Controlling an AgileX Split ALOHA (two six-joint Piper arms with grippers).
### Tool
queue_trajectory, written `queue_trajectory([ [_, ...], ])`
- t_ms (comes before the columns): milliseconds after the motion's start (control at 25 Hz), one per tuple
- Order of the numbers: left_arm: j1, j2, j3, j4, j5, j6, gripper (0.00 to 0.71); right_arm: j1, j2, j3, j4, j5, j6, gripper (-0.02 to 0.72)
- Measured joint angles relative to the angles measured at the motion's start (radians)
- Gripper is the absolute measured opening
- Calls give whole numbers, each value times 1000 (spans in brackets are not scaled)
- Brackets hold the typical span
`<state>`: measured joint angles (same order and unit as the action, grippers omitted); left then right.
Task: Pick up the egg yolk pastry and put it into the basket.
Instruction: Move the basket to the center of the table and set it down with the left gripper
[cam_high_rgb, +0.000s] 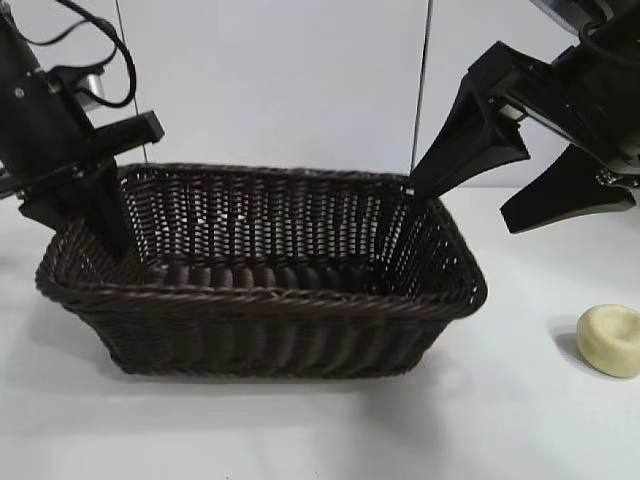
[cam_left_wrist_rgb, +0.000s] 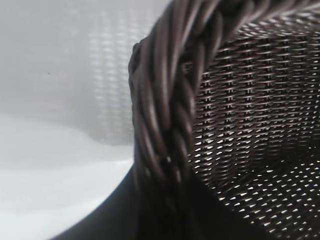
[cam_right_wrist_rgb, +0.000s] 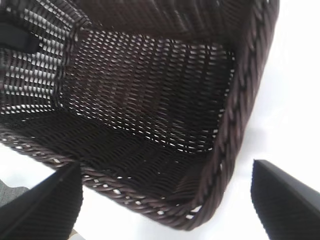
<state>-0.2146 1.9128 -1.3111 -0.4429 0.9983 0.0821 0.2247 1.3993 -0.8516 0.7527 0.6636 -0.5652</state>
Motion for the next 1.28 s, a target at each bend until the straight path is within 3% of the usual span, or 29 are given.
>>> queue_trajectory([
  [600,0,8,0,0,-10,55,110,0,0,0,0,0,0,653],
  [680,0,8,0,-9,-10,55,169,0,0,0,0,0,0,653],
  [880,0,8,-1,-18,-10,55,457,0,0,0,0,0,0,653],
  [960,0,6,-1,-6,-10,55,540,0,0,0,0,0,0,653],
  [1280,0,-77,-33,98,38,55,594,0,0,0,0,0,0,653],
])
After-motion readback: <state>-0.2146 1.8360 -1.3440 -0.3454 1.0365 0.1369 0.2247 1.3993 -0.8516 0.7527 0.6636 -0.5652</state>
